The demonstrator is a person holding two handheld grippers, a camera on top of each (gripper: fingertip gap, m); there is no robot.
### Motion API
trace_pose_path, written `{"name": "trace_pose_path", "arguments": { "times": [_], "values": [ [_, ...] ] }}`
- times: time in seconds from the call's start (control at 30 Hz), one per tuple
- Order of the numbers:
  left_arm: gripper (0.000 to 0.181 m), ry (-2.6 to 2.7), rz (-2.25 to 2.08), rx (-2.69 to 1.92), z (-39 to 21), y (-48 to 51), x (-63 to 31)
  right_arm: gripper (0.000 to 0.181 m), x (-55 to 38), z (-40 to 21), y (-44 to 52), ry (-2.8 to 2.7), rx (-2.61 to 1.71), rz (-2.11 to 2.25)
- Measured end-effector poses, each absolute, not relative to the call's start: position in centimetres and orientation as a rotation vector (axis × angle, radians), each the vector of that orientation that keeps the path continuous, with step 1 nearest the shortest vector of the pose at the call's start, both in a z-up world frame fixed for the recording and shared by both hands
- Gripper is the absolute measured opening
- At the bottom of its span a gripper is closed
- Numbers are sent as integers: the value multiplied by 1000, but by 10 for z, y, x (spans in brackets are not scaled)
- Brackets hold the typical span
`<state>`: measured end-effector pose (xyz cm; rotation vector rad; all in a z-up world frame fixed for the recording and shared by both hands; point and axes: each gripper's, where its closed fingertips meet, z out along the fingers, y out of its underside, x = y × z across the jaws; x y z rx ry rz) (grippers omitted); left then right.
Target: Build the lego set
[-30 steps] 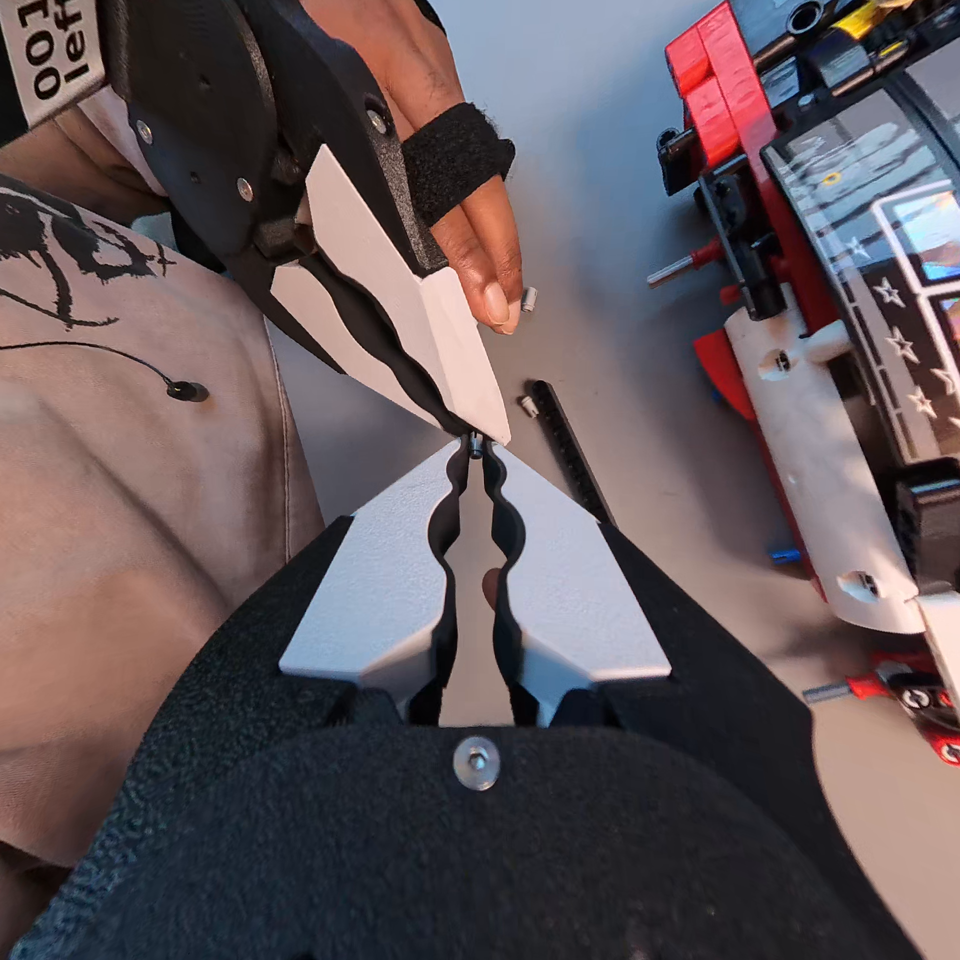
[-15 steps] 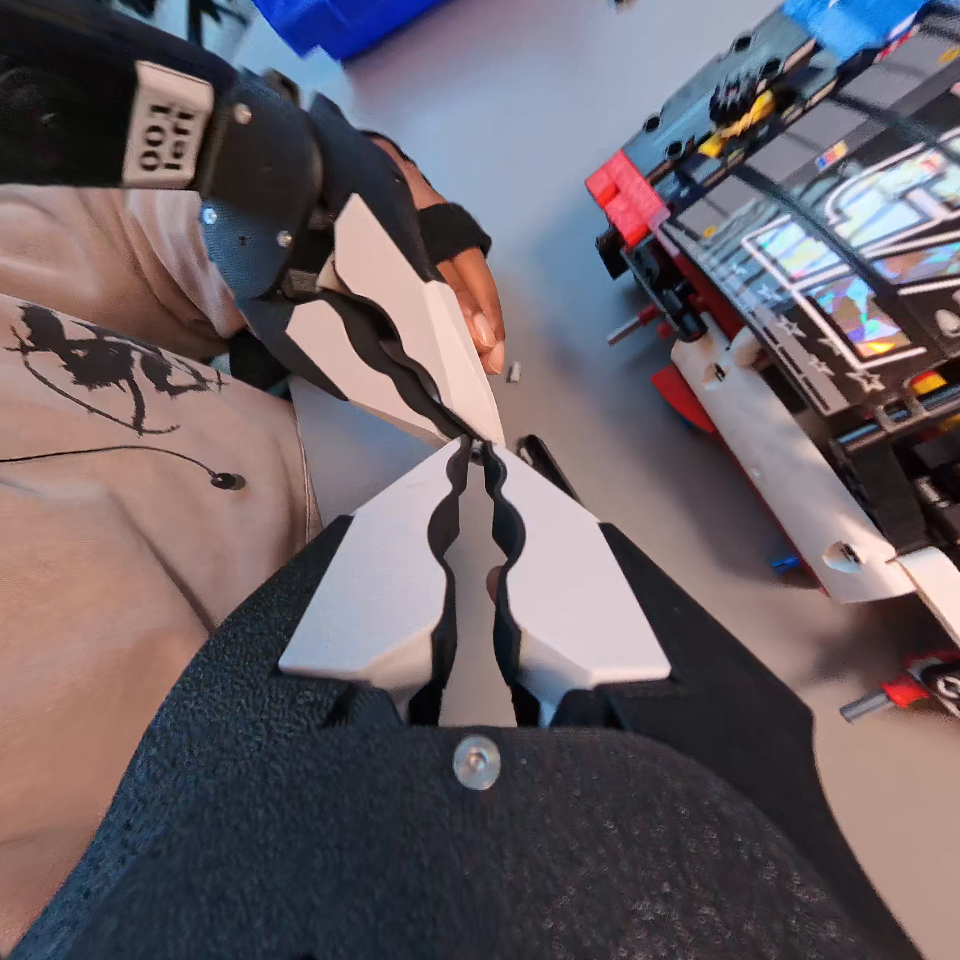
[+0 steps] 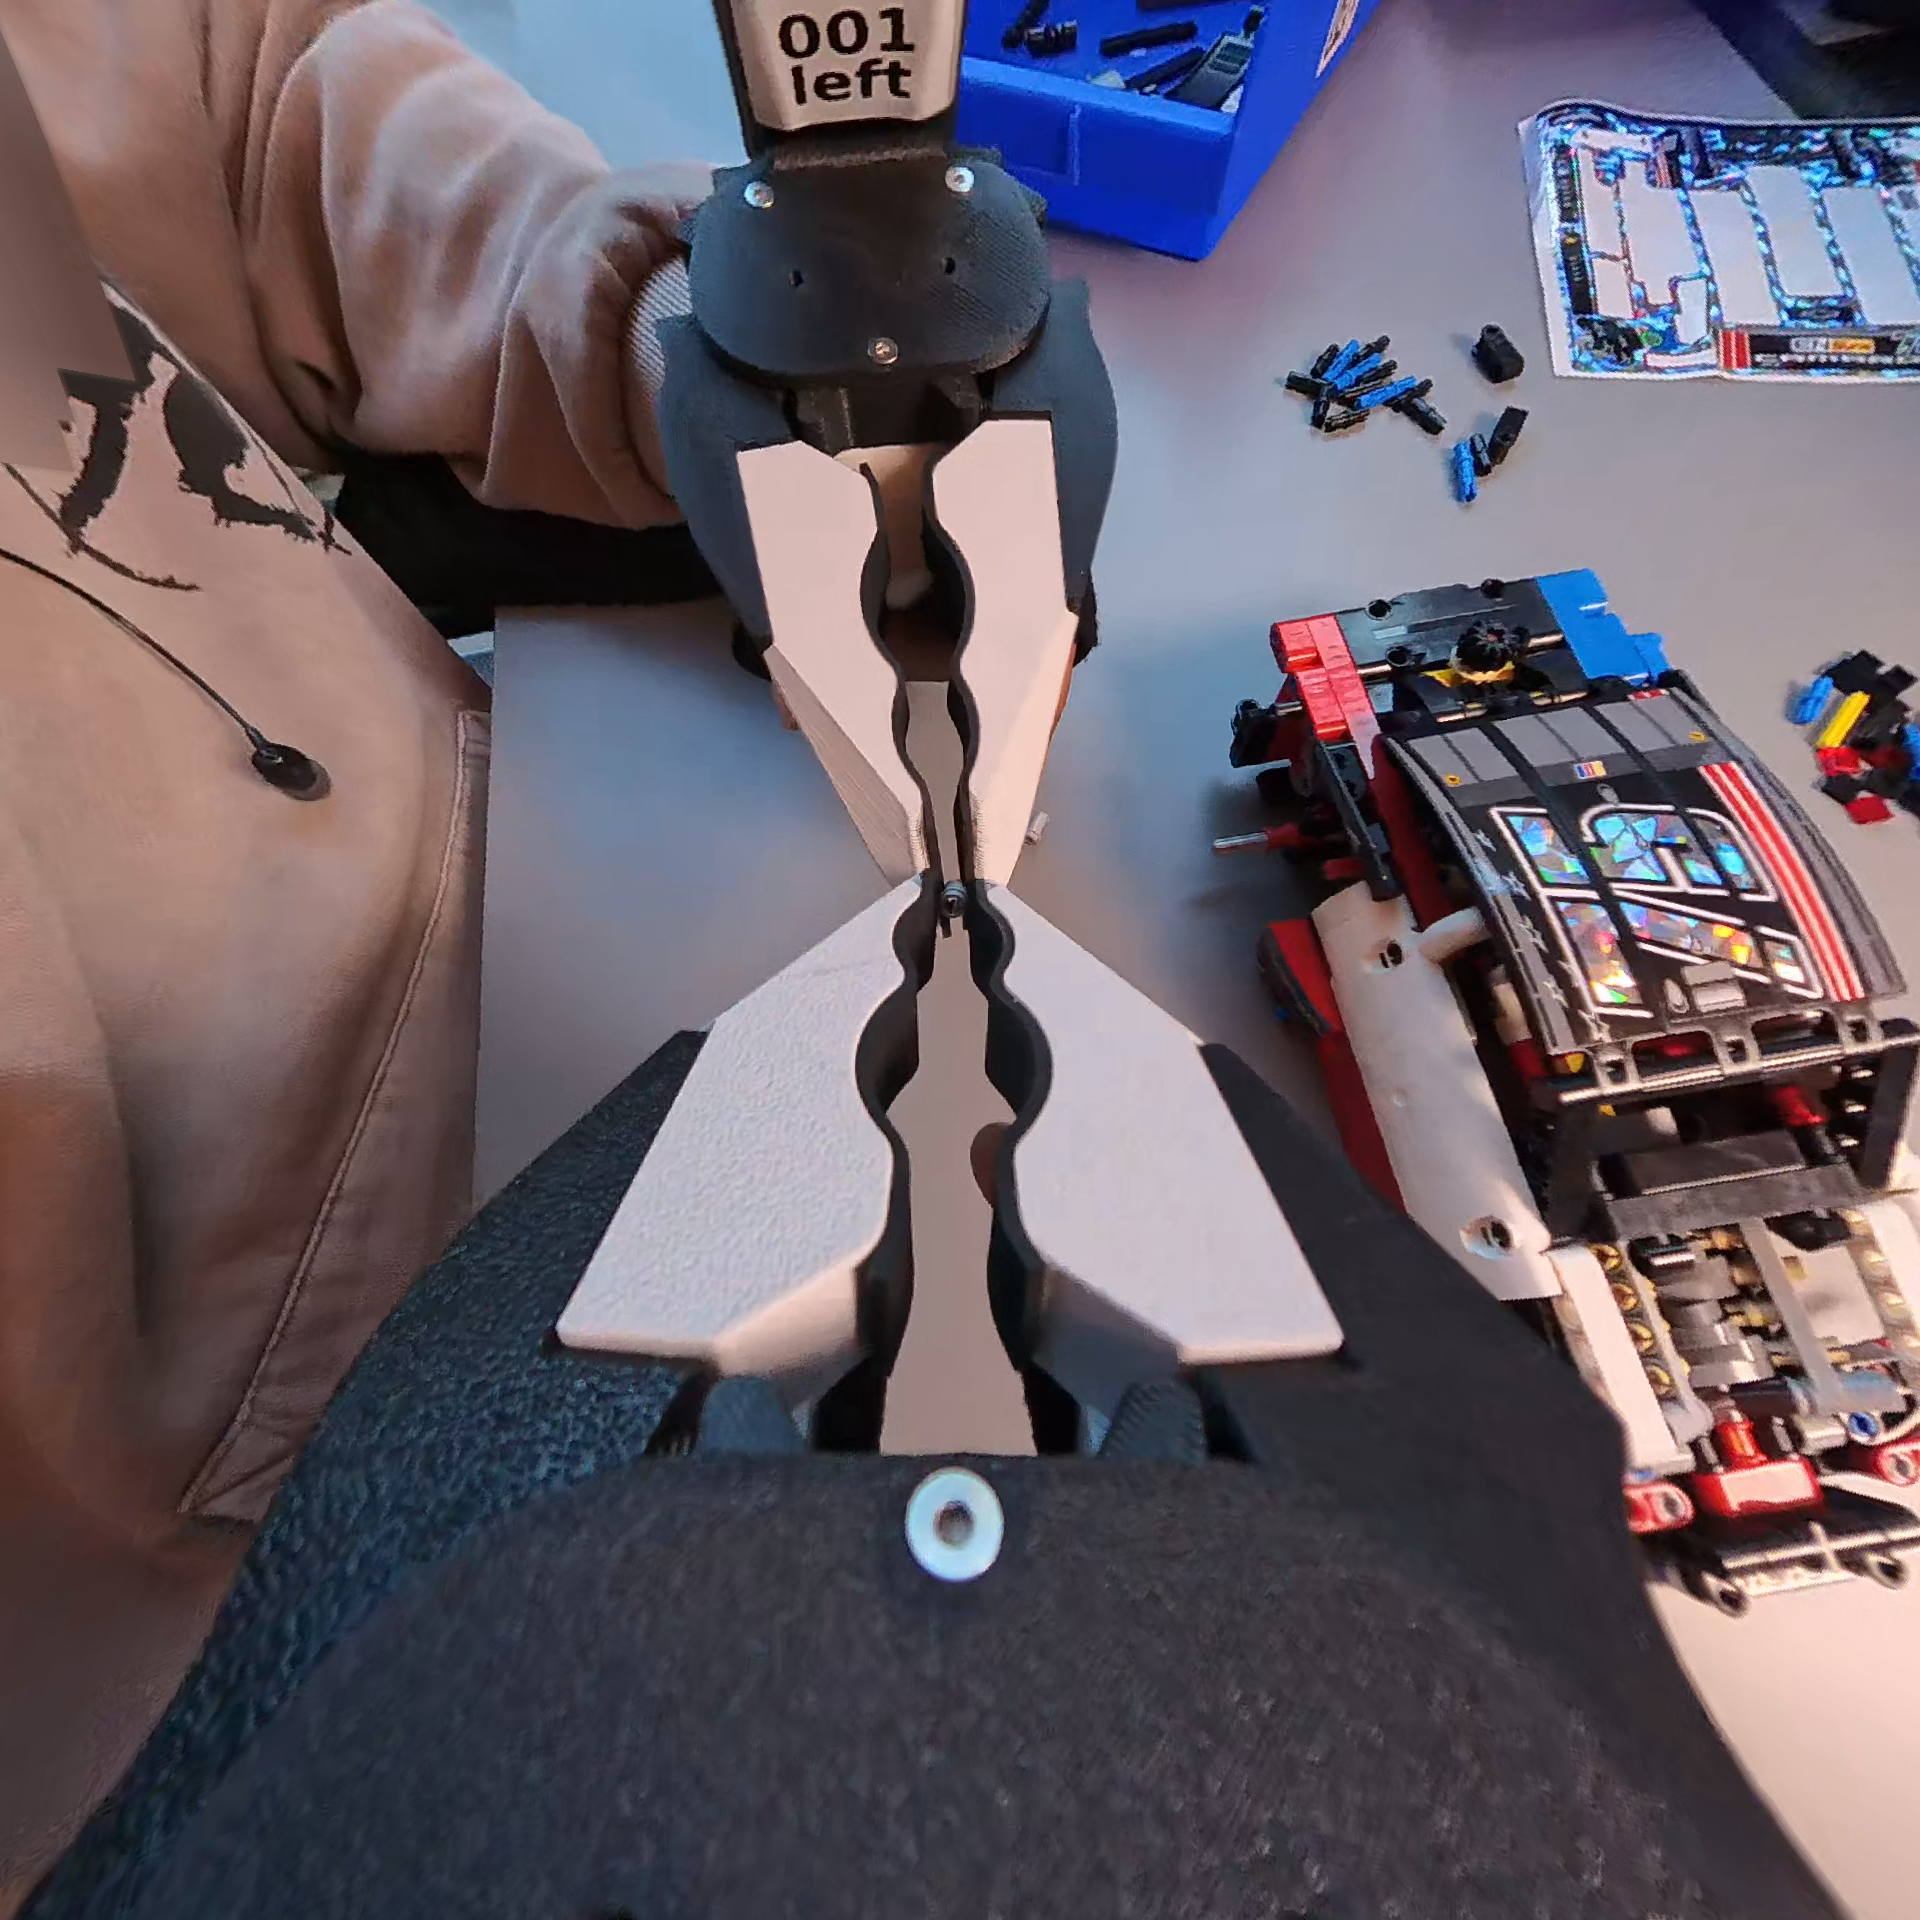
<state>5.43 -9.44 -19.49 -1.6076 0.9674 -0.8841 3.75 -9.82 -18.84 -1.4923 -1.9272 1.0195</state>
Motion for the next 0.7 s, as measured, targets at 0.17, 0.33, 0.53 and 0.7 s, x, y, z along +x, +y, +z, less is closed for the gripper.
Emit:
{"name": "trace_pose_path", "arguments": {
  "times": [0.17,0.33,0.53,0.7],
  "values": [
    [1,928,-981,-1595,-189,-97,55,3,38,-183,-101,-1966,-1403,992],
    [1,919,-1075,-1572,-183,-103,57,3,40,-178,-105,-2016,-1317,978],
    [1,929,-1129,-1553,-181,-108,60,3,43,-176,-110,-2088,-1264,956],
    [2,919,-1099,-1567,-182,-105,58,2,43,-178,-107,-2118,-1317,945]
  ]
}}
